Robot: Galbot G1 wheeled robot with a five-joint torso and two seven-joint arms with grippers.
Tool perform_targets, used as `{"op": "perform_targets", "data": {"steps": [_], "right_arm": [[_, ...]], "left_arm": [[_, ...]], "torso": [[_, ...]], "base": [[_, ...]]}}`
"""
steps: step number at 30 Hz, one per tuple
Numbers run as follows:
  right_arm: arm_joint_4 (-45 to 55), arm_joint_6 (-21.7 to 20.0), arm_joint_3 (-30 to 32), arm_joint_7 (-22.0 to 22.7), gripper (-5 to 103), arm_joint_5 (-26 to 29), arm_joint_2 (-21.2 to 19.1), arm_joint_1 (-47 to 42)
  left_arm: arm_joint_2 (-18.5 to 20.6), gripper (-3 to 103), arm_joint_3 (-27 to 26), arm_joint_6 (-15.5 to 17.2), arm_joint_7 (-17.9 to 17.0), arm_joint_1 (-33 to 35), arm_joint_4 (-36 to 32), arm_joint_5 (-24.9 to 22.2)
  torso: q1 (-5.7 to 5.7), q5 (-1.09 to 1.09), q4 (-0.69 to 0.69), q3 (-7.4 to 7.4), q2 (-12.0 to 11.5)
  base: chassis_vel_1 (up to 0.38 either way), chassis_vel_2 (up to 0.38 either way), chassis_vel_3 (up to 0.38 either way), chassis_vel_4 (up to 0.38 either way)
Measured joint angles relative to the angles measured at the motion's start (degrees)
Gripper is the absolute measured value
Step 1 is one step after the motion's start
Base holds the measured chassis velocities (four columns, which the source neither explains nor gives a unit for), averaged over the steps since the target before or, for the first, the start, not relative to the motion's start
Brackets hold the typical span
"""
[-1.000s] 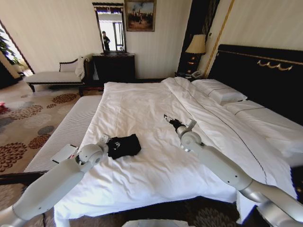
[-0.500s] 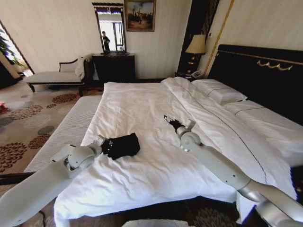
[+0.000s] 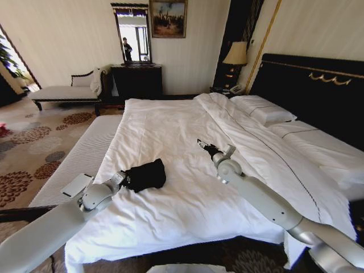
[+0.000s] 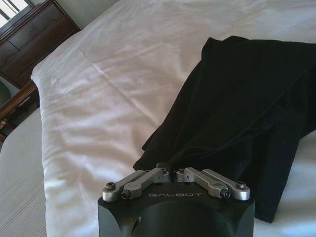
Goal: Fold the clothes on the bed.
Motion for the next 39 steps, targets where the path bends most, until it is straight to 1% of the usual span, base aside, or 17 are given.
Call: {"op": "perform_targets", "data": {"steps": [7, 11, 13, 15, 16, 17, 18, 19, 21, 22, 23, 24, 26, 28, 34, 37, 39], "right_arm": [[0.0, 0.0, 0.0, 0.0, 100, 0.0, 0.0, 0.0], [-0.2, 0.0, -0.1, 0.0, 100, 0.0, 0.1, 0.1], [-0.3, 0.0, -0.1, 0.0, 100, 0.0, 0.1, 0.2], [-0.2, 0.0, 0.5, -0.1, 100, 0.0, -0.2, 0.1], [-0.2, 0.0, 0.5, -0.1, 100, 0.0, -0.2, 0.1], [0.5, 0.0, 2.3, -0.1, 100, 0.0, -0.9, -0.9], [1.4, 0.0, 4.4, -0.1, 100, 0.1, -2.0, -2.2], [1.4, 0.0, 4.4, -0.1, 100, 0.1, -2.0, -2.2], [2.3, 0.0, 6.8, -0.1, 100, 0.2, -3.2, -3.7], [2.6, 0.0, 8.2, -0.2, 100, 0.2, -4.0, -4.4], [2.7, 0.0, 8.7, -0.2, 100, 0.2, -4.3, -4.6], [2.7, 0.0, 8.7, -0.2, 100, 0.2, -4.3, -4.6], [3.2, 0.0, 9.7, -0.3, 100, 0.3, -4.6, -5.1], [4.2, 0.1, 11.7, -0.6, 100, 0.4, -5.3, -6.1], [9.0, 1.3, 20.8, -2.8, 100, -0.4, -7.6, -12.6], [10.5, 2.2, 24.3, -4.1, 100, -1.7, -8.3, -15.5], [12.4, 3.7, 29.6, -7.9, 100, -3.9, -9.1, -20.0]], "left_arm": [[0.8, 0, -0.7, -0.7, -0.3, 0.9, -0.9, -0.7], [3.5, 10, -3.5, -1.5, -0.4, 2.8, -4.3, -2.8], [5.1, 21, -7.5, -1.9, -0.4, 5.7, -6.7, -4.3], [7.3, 31, -14.7, -2.5, -0.8, 9.8, -11.1, -9.2], [7.3, 31, -14.7, -2.5, -0.8, 9.8, -11.1, -9.2], [7.8, 31, -16.8, -2.9, -1.2, 9.9, -13.2, -13.7], [7.8, 42, -18.6, -3.5, -1.3, 9.2, -14.9, -18.2], [7.8, 42, -18.6, -3.5, -1.3, 9.2, -14.9, -18.2], [7.0, 48, -22.5, -5.7, -1.6, 8.4, -17.3, -25.0], [5.1, 53, -26.3, -6.9, -2.3, 8.2, -18.6, -30.6], [3.7, 58, -28.4, -7.1, -3.2, 8.0, -19.0, -33.2], [3.7, 58, -28.4, -7.1, -3.2, 8.0, -19.0, -33.2], [1.1, 64, -32.5, -6.7, -5.8, 7.9, -19.1, -38.0], [-2.1, 75, -40.1, -4.1, -10.0, 8.8, -17.5, -42.8], [-5.1, 96, -51.8, -1.5, -12.9, 10.4, -13.2, -44.0], [-6.0, 100, -55.1, -1.2, -13.2, 11.4, -13.3, -44.0], [-7.1, 100, -59.5, -1.1, -13.6, 13.7, -14.9, -44.6]], "torso": [[0.00, 0.00, 0.00, 0.00, 0.0], [0.00, 0.00, 0.00, 0.00, 0.0], [0.01, 0.01, -0.01, 0.00, 0.0], [0.00, 0.02, 0.06, 0.00, 0.0], [0.00, 0.02, 0.06, 0.00, 0.0], [0.00, 0.04, 0.07, 0.00, 0.0], [0.00, -0.03, 0.05, 0.00, 0.0], [0.00, -0.03, 0.05, 0.00, 0.0], [-0.01, 0.02, -0.08, -0.01, 0.0], [0.00, 0.04, -0.06, -0.01, 0.0], [0.00, 0.04, -0.05, -0.01, 0.0], [0.00, 0.04, -0.05, -0.01, 0.0], [0.00, 0.03, -0.01, 0.00, 0.0], [0.00, 0.01, 0.01, 0.00, 0.0], [-0.01, -0.02, 0.02, 0.00, 0.0], [0.00, 0.01, -0.01, 0.00, 0.0], [0.00, 0.02, -0.02, 0.00, 0.0]], "base": [[0.000, 0.000, 0.000, 0.000], [0.000, 0.000, 0.000, 0.000], [0.000, 0.000, 0.000, 0.000], [0.000, 0.000, 0.000, 0.000], [0.000, 0.000, 0.000, 0.000], [0.000, 0.000, 0.000, 0.000], [0.000, 0.000, 0.000, 0.000], [0.000, 0.000, 0.000, 0.000], [0.000, 0.000, 0.000, 0.000], [0.000, 0.000, 0.000, 0.000], [0.000, 0.000, 0.000, 0.000], [0.000, 0.000, 0.000, 0.000], [0.000, 0.000, 0.000, 0.000], [0.000, 0.000, 0.000, 0.000], [0.000, 0.000, 0.000, 0.000], [0.000, 0.000, 0.000, 0.000], [0.000, 0.000, 0.000, 0.000]]}}
